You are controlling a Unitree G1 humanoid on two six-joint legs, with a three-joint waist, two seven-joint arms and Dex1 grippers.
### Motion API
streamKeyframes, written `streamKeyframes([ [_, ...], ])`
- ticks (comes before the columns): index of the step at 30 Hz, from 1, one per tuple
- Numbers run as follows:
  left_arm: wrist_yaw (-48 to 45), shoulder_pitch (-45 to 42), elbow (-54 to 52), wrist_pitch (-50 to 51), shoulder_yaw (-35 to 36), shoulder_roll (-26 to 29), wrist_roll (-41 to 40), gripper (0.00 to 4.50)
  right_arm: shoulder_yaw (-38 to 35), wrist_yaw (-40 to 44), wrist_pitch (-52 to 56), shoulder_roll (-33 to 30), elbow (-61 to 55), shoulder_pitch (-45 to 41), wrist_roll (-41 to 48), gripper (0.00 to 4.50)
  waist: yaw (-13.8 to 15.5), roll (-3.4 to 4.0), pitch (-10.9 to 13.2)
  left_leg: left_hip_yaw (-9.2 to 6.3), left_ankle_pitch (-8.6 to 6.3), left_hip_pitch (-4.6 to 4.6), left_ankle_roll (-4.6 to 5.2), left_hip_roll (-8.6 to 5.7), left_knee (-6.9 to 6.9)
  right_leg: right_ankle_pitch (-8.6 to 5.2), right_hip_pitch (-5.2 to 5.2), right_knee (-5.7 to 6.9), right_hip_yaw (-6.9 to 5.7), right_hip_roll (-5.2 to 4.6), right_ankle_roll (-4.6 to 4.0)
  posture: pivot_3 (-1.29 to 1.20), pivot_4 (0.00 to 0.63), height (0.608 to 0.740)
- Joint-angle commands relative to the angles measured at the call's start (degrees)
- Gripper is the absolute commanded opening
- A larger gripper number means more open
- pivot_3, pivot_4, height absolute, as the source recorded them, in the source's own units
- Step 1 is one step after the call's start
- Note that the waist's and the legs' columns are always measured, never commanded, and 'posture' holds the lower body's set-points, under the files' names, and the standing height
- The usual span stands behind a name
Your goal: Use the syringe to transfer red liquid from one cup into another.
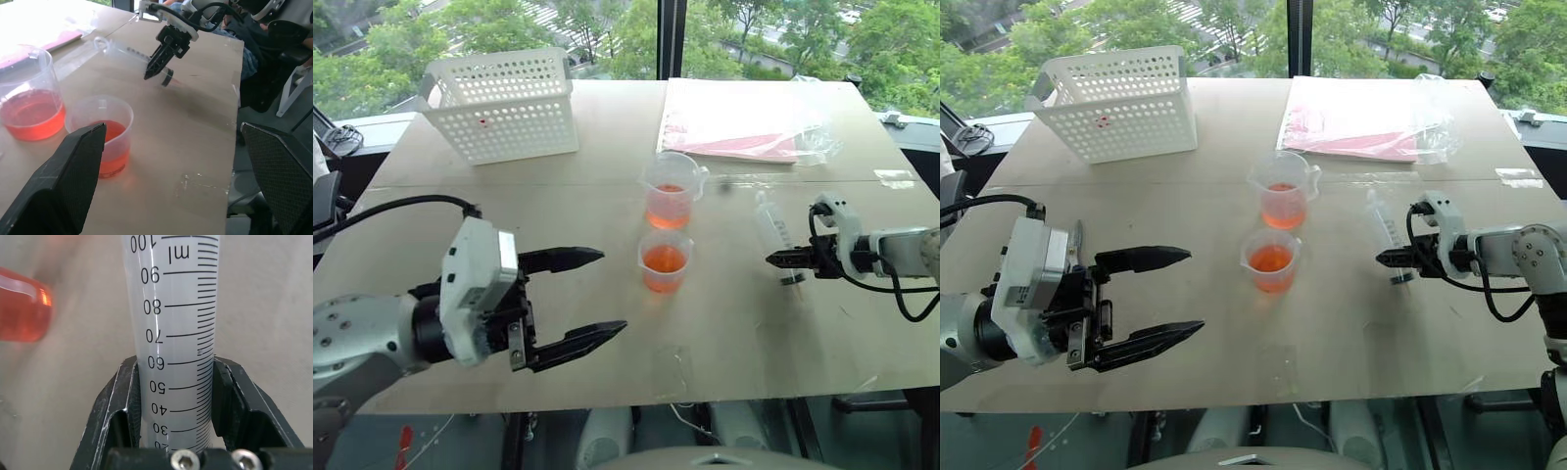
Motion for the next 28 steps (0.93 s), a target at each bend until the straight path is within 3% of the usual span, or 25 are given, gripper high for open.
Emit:
streamKeyframes([
  [1,0.01,0.24,-1.19,-2.89,-0.63,-0.16,1.11,4.50,1.71,3.69,-2.37,0.53,2.57,-2.66,-5.35,1.98,-0.13,0.01,0.01,0.00,0.00,0.00,0.00,0.00,-0.01,0.00,0.00,-0.01,0.00,0.00,0.00,0.00,0.150,0.740],
  [5,0.66,0.41,-0.78,-4.50,-2.33,-0.72,3.15,4.50,3.20,8.68,-4.35,-0.93,3.00,-2.77,-9.16,3.84,-0.15,0.01,0.01,0.01,0.00,0.02,0.00,0.00,-0.01,0.00,0.01,-0.02,0.00,0.00,0.01,0.00,0.150,0.740],
  [7,2.18,-0.41,0.42,-5.02,-3.41,-1.35,2.97,4.50,3.19,10.58,-5.48,-2.21,1.39,-1.90,-10.81,4.44,-0.07,0.02,0.01,0.01,0.00,0.03,0.00,0.01,0.00,0.00,0.02,-0.01,0.00,0.00,0.01,0.00,0.150,0.740],
  [11,6.83,1.67,2.69,-5.23,-2.11,-4.76,1.93,4.50,-5.37,16.22,-15.71,-4.15,-6.80,3.62,-10.84,4.44,0.13,0.05,0.03,-0.01,0.00,0.00,0.01,0.01,0.01,0.00,0.02,-0.01,-0.03,-0.01,0.01,0.00,0.150,0.740],
  [13,9.22,4.59,4.28,-5.45,0.07,-7.48,3.23,4.50,-12.22,23.37,-26.15,-5.81,-14.11,11.96,-11.48,4.44,0.14,0.08,0.05,-0.01,-0.01,0.01,0.02,0.07,-0.02,0.00,0.02,0.00,-0.01,-0.01,0.09,0.00,0.150,0.740],
  [17,11.34,12.05,6.11,-6.94,3.21,-12.52,8.69,4.50,-27.51,28.38,-30.62,-2.82,-22.92,24.83,-5.33,4.44,0.27,0.07,0.03,-0.10,-0.05,0.01,0.04,0.11,-0.09,0.04,0.05,-0.01,-0.07,-0.01,0.38,0.00,0.150,0.740],
  [24,4.25,24.89,10.47,-13.45,2.66,-17.82,20.51,4.50,-39.20,38.99,-50.47,2.63,-30.32,51.02,-15.42,4.44,0.76,-0.02,-0.05,0.04,-0.06,0.06,0.04,0.09,-0.01,-0.22,0.12,-0.05,-0.09,-0.05,0.34,0.00,0.150,0.740],
  [28,-0.54,28.39,13.04,-17.56,0.87,-18.62,25.66,4.50,-42.91,40.79,-55.08,5.87,-30.80,59.98,-16.81,4.44,1.22,-0.01,-0.11,0.03,-0.06,0.16,0.04,0.21,0.10,-0.23,0.11,-0.03,-0.05,-0.08,0.36,0.00,0.150,0.740],
])
